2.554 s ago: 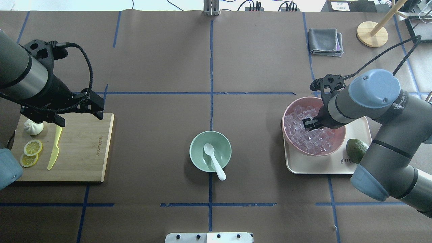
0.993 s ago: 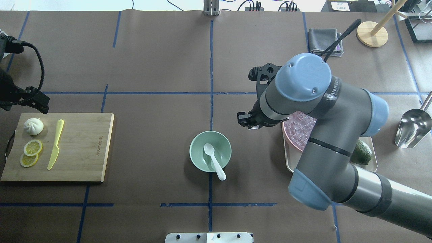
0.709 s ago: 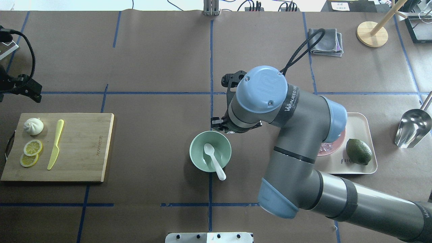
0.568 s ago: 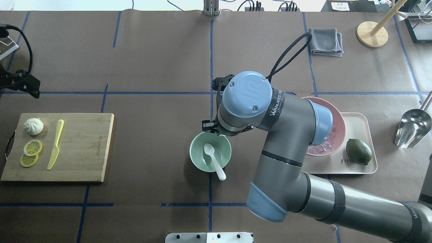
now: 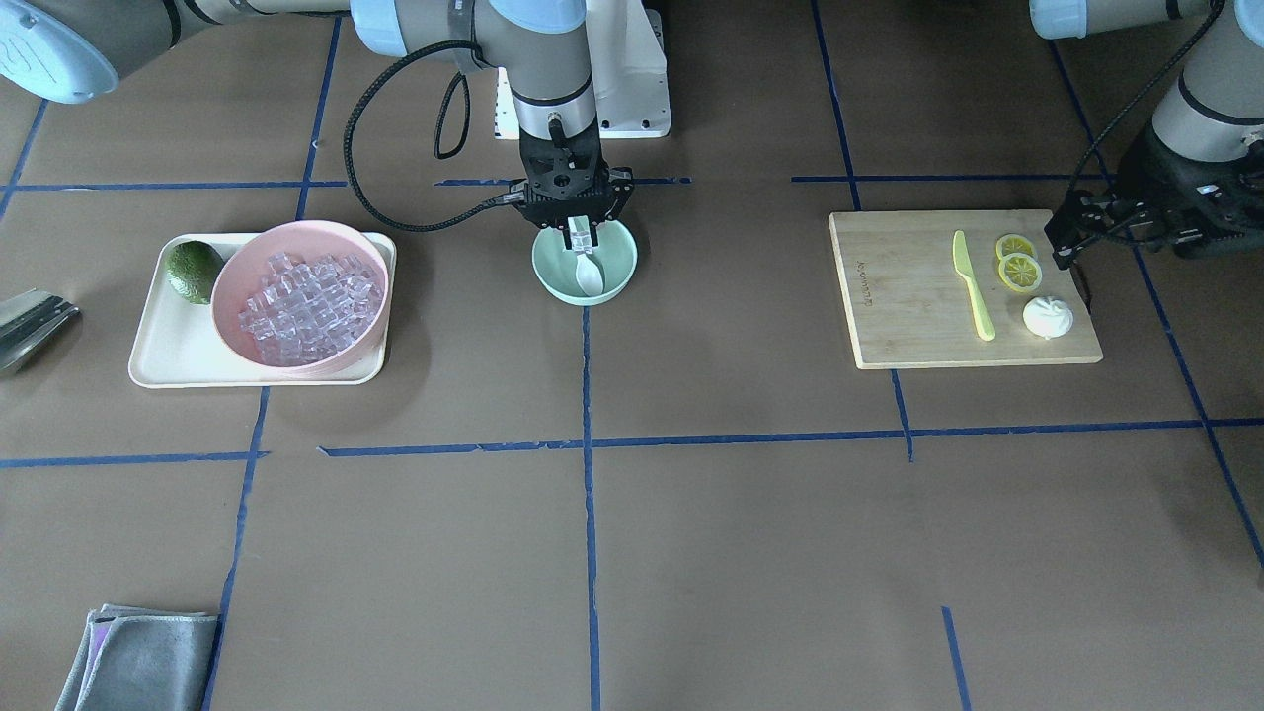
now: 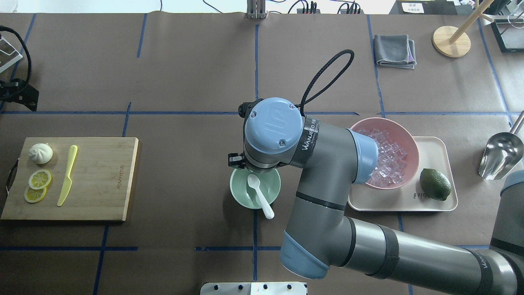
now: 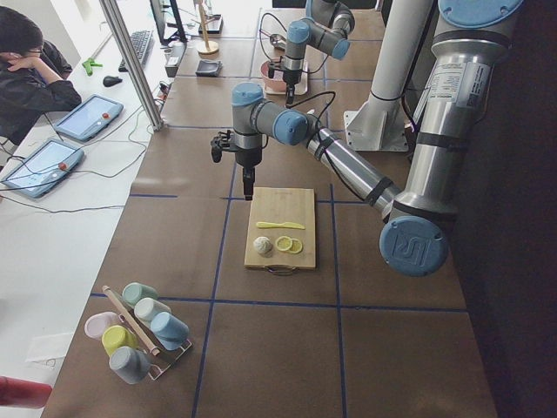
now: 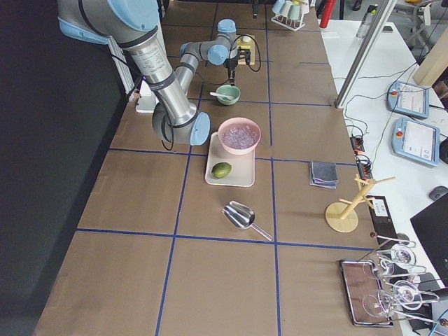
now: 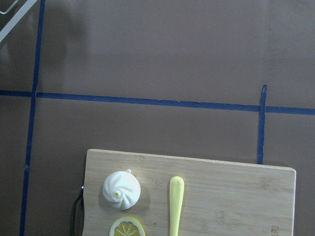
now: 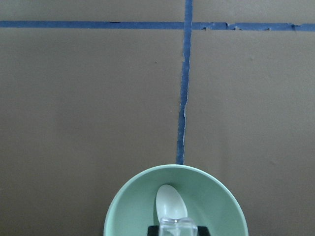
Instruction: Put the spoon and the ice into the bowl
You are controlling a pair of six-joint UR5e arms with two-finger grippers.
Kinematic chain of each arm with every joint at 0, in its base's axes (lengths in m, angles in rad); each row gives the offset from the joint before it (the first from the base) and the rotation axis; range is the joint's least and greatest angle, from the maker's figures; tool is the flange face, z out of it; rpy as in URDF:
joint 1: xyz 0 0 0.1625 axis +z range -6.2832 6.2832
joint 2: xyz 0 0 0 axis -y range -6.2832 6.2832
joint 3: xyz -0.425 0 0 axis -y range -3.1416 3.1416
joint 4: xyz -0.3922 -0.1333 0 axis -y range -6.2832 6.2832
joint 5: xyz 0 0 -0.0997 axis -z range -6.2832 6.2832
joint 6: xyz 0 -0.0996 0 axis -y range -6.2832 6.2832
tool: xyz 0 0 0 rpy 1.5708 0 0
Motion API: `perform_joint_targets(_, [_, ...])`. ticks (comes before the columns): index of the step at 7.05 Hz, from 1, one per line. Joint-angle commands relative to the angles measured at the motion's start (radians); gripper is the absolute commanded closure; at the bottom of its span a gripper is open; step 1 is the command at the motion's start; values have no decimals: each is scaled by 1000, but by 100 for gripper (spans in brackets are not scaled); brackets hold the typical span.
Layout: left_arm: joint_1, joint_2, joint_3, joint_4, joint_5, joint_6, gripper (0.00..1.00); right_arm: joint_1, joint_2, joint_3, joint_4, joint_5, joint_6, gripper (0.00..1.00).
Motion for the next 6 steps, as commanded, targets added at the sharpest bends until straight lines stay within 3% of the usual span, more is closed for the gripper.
perform_joint_targets(1, [-51, 38, 38, 4, -5, 140, 0, -1, -5, 9, -4, 1, -3, 0])
perform_joint_targets(2, [-88, 41, 54, 4, -8, 177, 0, 1, -4, 12, -4, 0, -3, 0])
perform_joint_targets(4, [-207, 64, 141, 0, -125, 383, 0, 39, -35, 59, -7, 12, -6, 0])
perform_joint_targets(6, [-297, 125, 212, 0, -164, 672, 0, 86, -167, 200, -43, 29, -79, 0])
